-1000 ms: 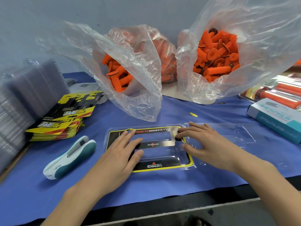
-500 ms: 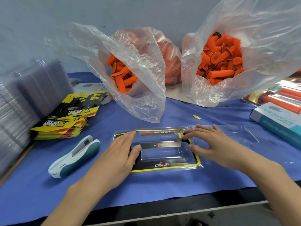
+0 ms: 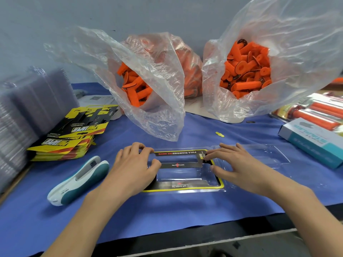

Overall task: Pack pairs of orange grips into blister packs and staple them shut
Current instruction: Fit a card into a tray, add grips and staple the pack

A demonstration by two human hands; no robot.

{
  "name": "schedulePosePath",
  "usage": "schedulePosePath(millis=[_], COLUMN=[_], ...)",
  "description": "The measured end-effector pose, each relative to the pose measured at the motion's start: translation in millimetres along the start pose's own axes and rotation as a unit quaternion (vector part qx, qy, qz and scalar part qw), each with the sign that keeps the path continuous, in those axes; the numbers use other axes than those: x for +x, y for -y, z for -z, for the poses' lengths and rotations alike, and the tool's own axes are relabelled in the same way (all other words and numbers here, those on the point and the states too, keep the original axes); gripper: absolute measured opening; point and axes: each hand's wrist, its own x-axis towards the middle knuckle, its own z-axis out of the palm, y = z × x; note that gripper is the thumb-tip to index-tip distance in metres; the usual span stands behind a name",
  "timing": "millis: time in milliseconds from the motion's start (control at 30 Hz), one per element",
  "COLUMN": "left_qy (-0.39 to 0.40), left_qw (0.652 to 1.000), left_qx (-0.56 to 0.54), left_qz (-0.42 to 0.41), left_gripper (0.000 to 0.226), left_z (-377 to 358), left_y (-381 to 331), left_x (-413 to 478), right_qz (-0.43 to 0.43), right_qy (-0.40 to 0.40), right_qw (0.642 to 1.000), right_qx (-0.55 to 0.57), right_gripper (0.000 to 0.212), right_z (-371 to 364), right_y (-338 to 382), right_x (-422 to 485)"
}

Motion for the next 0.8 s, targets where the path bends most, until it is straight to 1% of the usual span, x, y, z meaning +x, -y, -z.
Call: schedulePosePath(millis=[167,300,433,600,700,800], left_qy=[-0.002,-0.026,-0.044,-0.120,-0.166,-0.235], left_qw=[1.000,0.999,0.995,0.983,0.970,0.944], left_qx=[-0.006,-0.038,-0.084,-0.135,-0.170,-0.218], left_qz=[0.009,0.009,0.021,0.046,0.055,0.074], left_gripper=[0.039,0.040,0.037,0.030,0.026,0.023], left_z=[2.7,9.6,15.6,28.3,35.0,45.4], left_y=[1.2,4.0,6.4,15.9,23.2,31.3], left_x=[5.5,7.5,6.5,10.5,13.4,15.0], right_qz=[0.008,0.022,0.037,0.066,0.046,0.024], right_qy=[-0.005,-0.021,-0.041,-0.111,-0.119,-0.129], right_qw=[1.000,0.999,0.998,0.990,0.989,0.988], right_qx=[0.006,0.009,0.017,0.055,0.069,0.081], right_gripper=[0.028,0.027,0.026,0.024,0.026,0.027], right_z=[0.6,1.2,1.6,8.8,11.4,13.2], right_y=[0.2,2.2,3.0,5.3,5.4,6.2], right_x=[-0.4,-0.8,-1.6,2.4,10.5,21.3])
